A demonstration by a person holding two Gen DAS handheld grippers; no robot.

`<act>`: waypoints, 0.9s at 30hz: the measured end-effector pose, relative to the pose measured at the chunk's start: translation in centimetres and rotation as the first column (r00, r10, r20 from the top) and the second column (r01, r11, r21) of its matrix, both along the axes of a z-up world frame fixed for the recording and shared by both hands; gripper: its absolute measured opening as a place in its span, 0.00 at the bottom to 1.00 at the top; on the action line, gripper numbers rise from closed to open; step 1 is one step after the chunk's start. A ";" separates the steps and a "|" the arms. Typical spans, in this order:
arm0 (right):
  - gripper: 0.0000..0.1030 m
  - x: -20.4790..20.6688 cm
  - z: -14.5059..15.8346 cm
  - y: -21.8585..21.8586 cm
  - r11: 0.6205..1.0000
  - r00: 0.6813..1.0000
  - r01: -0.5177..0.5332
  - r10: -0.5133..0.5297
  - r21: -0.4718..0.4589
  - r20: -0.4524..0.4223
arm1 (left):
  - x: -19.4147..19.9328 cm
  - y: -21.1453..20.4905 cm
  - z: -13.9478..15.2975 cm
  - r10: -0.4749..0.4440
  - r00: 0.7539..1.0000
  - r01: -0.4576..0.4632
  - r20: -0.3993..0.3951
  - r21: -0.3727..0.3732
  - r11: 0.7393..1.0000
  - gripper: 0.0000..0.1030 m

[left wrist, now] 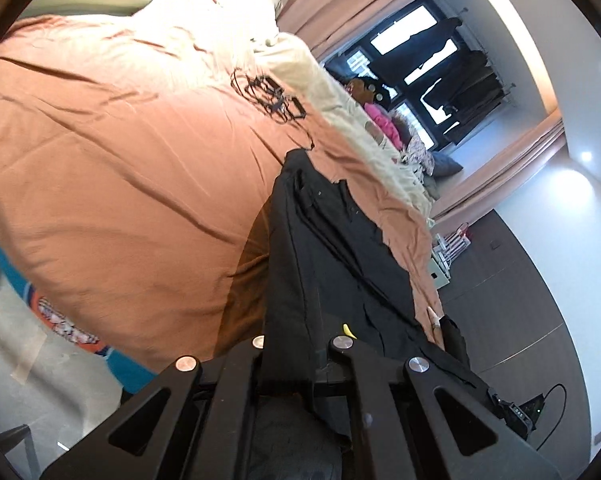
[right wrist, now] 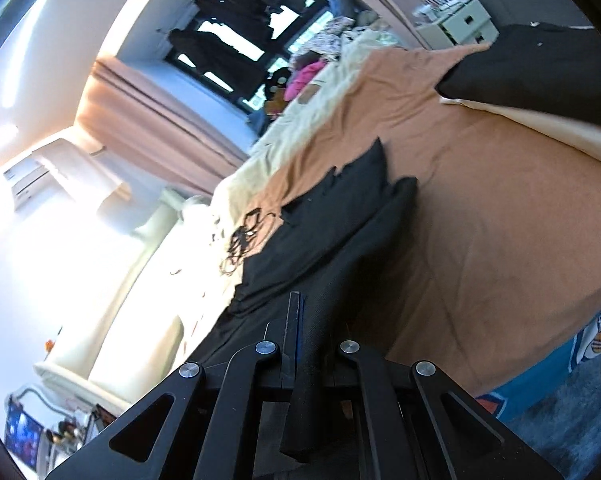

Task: Fold large clothes
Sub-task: 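Lift the hem with both grippers and fold it over toward the collar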

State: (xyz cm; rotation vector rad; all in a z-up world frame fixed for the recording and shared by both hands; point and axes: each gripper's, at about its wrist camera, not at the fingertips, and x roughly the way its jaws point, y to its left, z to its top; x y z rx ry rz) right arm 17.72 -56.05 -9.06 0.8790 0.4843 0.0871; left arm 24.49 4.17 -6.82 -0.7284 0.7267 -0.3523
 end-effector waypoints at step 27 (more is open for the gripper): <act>0.04 -10.7 3.9 4.2 0.993 0.990 -0.098 0.105 -0.070 0.095 | -17.2 6.1 5.1 0.043 0.978 -0.033 0.207 -0.048 0.998 0.05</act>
